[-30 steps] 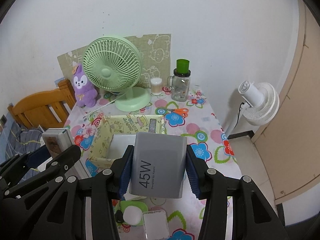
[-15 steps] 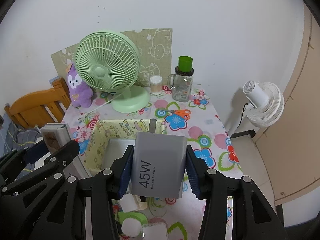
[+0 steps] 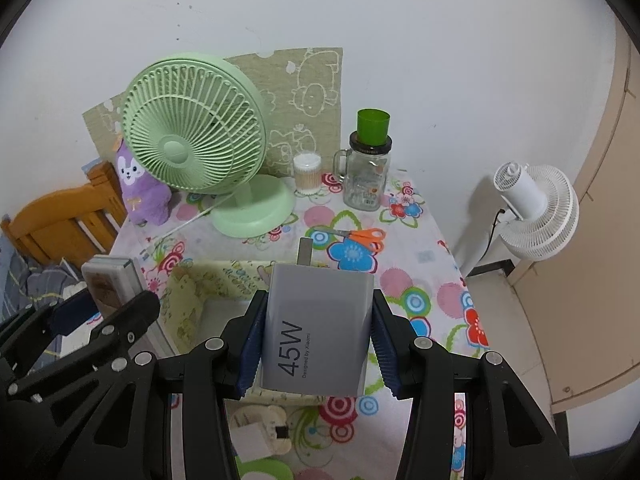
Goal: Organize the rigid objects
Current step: 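Lower the power strip into the fabric box and open left while right releases the charger inside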
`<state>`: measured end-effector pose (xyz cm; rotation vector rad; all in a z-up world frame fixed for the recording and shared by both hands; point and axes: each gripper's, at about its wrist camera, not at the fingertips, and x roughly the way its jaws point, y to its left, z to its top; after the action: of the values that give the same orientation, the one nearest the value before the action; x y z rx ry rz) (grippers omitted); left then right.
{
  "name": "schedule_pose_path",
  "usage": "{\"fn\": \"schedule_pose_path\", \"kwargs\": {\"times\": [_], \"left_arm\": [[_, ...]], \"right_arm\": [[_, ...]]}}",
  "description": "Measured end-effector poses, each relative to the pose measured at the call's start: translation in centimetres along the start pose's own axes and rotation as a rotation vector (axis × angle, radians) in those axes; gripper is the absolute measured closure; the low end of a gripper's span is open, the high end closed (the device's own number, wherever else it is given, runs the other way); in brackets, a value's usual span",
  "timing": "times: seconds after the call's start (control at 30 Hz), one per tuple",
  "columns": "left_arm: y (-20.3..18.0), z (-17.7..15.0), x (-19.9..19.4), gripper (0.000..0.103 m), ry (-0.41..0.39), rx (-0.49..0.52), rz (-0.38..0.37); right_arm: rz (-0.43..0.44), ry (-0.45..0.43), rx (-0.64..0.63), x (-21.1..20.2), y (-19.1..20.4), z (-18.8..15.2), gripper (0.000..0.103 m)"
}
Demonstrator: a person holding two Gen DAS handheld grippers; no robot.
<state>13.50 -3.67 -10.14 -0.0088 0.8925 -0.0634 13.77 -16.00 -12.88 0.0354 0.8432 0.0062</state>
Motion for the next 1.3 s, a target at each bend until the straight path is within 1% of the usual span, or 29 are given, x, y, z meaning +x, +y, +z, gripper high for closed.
{"fn": "schedule_pose_path", "kwargs": {"times": [0.3, 0.57, 0.8, 1.13, 1.3], "left_arm": [[0.2, 0.4, 3.1, 0.058, 0.028, -0.004, 0.023], [0.1, -0.3, 6.2, 0.058, 0.084, 0.002, 0.032], [-0.4, -1.1, 8.7, 0.058, 0.132, 0.006, 0.029], [-0.3, -1.7, 12.3, 0.058, 0.189, 0.01, 0.049], [-0.1, -1.8, 13.3, 0.058, 0.186, 0.023, 0.07]], "right_arm": [[0.002, 0.028, -0.008, 3.0, 0.1, 0.4, 0.052], [-0.008, 0.049, 0.017, 5.4, 0.0, 0.6, 0.051], [0.005, 0.076, -0.001, 7.3, 0.7, 0.3, 0.051], [0.025, 0.129, -0.028, 11.0, 1.8, -0.5, 0.051], [0.052, 0.165, -0.007, 12.7, 1.8, -1.0, 0.051]]}}
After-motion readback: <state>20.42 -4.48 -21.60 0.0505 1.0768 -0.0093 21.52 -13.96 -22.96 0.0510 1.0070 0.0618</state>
